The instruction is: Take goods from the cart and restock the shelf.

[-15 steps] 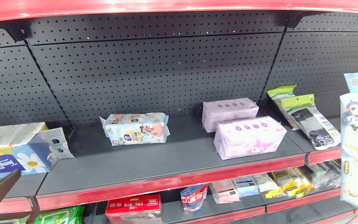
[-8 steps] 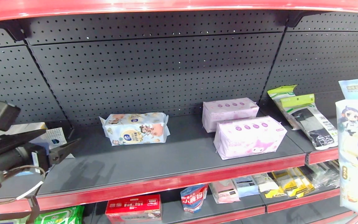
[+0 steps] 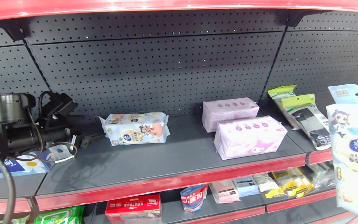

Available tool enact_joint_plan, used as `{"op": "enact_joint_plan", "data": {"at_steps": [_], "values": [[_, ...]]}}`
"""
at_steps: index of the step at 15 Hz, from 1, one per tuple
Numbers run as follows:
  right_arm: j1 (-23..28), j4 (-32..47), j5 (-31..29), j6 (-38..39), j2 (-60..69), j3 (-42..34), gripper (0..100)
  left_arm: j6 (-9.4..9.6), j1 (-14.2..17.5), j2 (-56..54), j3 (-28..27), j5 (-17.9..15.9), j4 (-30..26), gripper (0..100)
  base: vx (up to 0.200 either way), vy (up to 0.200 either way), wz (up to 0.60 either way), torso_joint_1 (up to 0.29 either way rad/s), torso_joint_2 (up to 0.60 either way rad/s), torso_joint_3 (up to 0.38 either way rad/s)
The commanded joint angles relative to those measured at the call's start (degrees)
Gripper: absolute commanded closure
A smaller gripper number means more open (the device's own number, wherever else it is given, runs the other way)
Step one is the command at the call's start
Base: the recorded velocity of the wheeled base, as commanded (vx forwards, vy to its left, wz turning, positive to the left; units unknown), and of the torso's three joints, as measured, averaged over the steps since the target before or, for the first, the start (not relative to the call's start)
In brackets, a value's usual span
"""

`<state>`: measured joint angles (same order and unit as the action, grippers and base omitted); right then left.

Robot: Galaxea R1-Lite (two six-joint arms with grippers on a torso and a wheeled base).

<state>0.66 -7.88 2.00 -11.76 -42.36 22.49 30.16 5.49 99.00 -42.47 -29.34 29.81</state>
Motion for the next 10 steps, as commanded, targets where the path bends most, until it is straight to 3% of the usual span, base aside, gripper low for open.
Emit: {"op": "enact_joint_plan", "data": {"at_steps": [1,4,5,7,10], "values": [[0.13,-0.04,0.02,-0.1,-1.06,-0.08,100,1.66,1.81,2.95,-5.52,-0.98,-4.93,0,0.0,0.0,0.0,0.0,0.0,0.0],[0.4,-0.04,0.02,-0.63,-1.23,-0.26,100,8.78,3.74,3.3,-11.58,-5.81,-15.22,0,0.0,0.0,0.0,0.0,0.0,0.0],[0.4,-0.04,0.02,-0.63,-1.23,-0.26,100,9.83,3.74,4.36,-13.16,-6.69,-15.83,0,0.0,0.0,0.0,0.0,0.0,0.0],[0.4,-0.04,0.02,-0.8,-1.23,-0.26,100,10.18,4.18,6.03,-15.1,-6.78,-15.83,0,0.0,0.0,0.0,0.0,0.0,0.0],[0.4,-0.04,0.02,-0.89,-1.23,-0.52,100,14.49,4.09,9.98,-15.98,-7.31,-15.39,0,0.0,0.0,0.0,0.0,0.0,0.0]]}}
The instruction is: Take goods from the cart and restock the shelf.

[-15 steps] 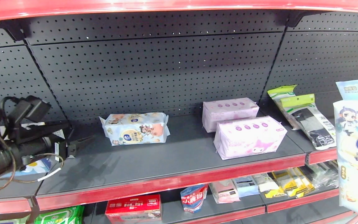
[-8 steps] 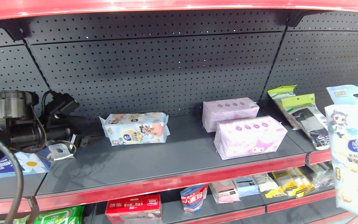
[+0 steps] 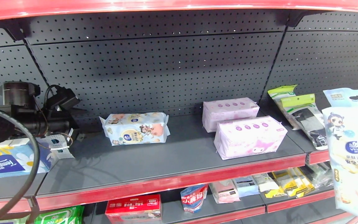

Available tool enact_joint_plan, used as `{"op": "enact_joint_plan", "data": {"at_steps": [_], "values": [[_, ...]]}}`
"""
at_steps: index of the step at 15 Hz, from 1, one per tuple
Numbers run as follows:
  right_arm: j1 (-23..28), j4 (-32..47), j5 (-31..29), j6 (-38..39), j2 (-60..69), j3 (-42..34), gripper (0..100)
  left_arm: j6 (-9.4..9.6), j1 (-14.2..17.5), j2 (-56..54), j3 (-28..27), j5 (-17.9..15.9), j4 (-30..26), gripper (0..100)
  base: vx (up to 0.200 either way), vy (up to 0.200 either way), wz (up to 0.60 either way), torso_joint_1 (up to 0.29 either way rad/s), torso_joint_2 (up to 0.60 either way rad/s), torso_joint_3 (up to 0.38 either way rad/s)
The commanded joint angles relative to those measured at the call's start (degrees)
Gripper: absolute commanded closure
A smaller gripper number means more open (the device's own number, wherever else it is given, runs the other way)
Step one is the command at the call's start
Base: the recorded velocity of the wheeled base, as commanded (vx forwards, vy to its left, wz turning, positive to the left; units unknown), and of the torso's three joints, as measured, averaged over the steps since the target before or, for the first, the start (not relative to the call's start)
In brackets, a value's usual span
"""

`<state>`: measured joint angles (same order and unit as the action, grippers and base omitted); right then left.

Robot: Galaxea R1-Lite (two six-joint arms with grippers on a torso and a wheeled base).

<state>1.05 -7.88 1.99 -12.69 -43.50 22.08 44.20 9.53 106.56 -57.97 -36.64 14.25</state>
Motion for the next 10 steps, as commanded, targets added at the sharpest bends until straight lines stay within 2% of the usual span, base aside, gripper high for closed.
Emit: {"op": "enact_joint_plan", "data": {"at_steps": [1,5,10], "values": [[0.01,-0.04,0.03,0.03,-0.1,-0.19,100,1.15,-0.04,3.04,-0.48,-0.53,-0.01,0,0.0,0.0,0.0,0.0,0.0,0.0],[0.01,-0.04,-0.41,-0.58,-0.1,-0.37,100,1.94,-0.74,6.65,-3.38,-0.62,-0.28,0,0.0,0.0,0.0,0.0,0.0,0.0],[0.01,-0.04,-0.41,-0.93,-0.19,-0.54,100,2.03,-2.33,9.02,-5.84,-0.88,-0.45,0,0.0,0.0,0.0,0.0,0.0,0.0]]}}
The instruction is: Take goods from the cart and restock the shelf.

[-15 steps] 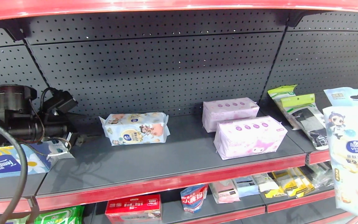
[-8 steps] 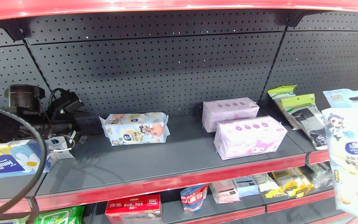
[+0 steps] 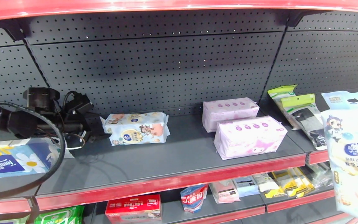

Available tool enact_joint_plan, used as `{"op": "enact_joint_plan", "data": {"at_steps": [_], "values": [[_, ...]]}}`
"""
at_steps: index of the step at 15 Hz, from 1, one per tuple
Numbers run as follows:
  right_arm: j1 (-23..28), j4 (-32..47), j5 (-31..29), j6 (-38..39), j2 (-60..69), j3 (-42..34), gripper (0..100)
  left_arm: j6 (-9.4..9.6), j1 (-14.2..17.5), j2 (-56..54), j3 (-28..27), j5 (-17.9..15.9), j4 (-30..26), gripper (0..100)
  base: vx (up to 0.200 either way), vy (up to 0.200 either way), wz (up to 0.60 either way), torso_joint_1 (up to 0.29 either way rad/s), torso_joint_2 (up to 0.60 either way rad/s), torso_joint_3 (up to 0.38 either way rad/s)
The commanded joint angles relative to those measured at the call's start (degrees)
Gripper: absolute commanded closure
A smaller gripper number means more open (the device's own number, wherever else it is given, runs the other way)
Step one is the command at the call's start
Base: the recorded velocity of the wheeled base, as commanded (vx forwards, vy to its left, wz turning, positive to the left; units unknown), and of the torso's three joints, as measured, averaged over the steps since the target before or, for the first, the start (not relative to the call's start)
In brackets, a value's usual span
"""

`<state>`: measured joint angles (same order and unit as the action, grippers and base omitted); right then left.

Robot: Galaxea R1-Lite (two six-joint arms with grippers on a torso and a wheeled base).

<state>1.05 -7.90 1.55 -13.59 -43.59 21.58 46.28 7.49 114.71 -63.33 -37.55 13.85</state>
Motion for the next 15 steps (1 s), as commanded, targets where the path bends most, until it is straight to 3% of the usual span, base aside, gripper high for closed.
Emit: {"op": "enact_joint_plan", "data": {"at_steps": [1,4,11,15], "values": [[0.01,-0.01,0.03,-0.03,-0.09,-0.04,100,-0.05,-0.37,1.04,-0.48,-0.07,-0.14,0,0.0,0.0,0.0,0.0,0.0,0.0],[0.01,-0.01,0.03,-0.12,-0.09,-0.04,100,-0.05,-0.63,2.8,-1.8,-0.07,-0.14,0,0.0,0.0,0.0,0.0,0.0,0.0],[0.01,-0.01,-0.58,-0.29,0.0,-0.84,100,-0.05,-1.51,5.43,-10.5,-0.07,-5.76,0,0.0,0.0,0.0,0.0,0.0,0.0],[0.01,-0.01,-0.67,-0.29,0.0,-0.84,100,-0.05,-2.48,6.14,-11.03,-0.51,-6.29,0,0.0,0.0,0.0,0.0,0.0,0.0]]}}
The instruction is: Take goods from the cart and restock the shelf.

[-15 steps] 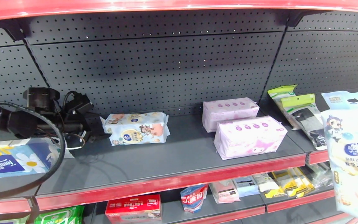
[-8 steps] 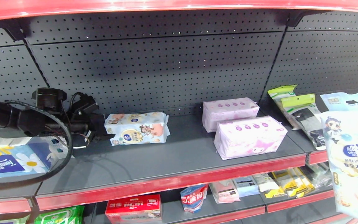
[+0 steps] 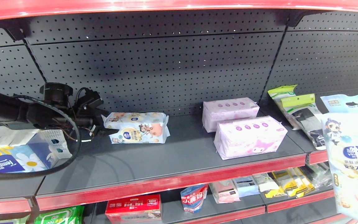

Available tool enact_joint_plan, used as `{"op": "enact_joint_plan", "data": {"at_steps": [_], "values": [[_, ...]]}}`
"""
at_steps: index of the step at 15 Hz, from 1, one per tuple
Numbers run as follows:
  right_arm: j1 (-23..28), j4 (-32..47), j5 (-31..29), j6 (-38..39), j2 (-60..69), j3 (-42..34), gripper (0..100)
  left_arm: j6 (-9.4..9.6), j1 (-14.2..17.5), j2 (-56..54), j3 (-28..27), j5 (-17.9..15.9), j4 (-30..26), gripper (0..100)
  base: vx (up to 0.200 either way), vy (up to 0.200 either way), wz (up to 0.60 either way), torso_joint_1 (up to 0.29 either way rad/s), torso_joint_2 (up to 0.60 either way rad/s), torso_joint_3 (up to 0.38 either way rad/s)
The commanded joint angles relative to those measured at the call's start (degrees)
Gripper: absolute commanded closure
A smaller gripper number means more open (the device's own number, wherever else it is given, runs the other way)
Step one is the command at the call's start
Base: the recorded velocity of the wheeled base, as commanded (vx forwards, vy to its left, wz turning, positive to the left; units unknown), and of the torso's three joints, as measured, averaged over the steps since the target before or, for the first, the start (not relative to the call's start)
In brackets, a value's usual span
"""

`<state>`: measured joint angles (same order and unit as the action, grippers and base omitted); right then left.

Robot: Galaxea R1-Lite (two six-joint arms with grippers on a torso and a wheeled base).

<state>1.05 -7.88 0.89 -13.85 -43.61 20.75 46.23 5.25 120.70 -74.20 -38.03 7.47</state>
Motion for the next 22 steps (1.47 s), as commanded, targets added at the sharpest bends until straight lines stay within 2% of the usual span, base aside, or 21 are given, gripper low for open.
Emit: {"op": "enact_joint_plan", "data": {"at_steps": [1,5,10,17,22], "values": [[0.01,-0.04,-0.01,-0.04,0.1,-0.01,100,0.0,-0.68,0.24,-0.06,-0.11,0.0,0,0.0,0.0,0.0,0.0,0.0,0.0],[0.01,-0.04,-0.01,0.05,0.54,-0.01,100,0.0,-1.3,0.33,0.02,-0.11,-2.02,0,0.0,0.0,0.0,0.0,0.0,0.0],[0.01,-0.04,-0.01,-0.04,0.63,-0.01,100,0.09,-1.47,1.38,0.11,-0.29,-2.02,0,0.0,0.0,0.0,0.0,0.0,0.0],[0.01,-0.04,-0.01,-0.04,0.36,-0.01,100,0.0,-3.58,3.31,-0.42,-1.43,-1.94,0,0.0,0.0,0.0,0.0,0.0,0.0],[0.01,-0.04,-0.01,0.05,0.45,-0.53,100,0.0,-3.41,2.96,-1.03,-1.78,-3.61,0,0.0,0.0,0.0,0.0,0.0,0.0]]}}
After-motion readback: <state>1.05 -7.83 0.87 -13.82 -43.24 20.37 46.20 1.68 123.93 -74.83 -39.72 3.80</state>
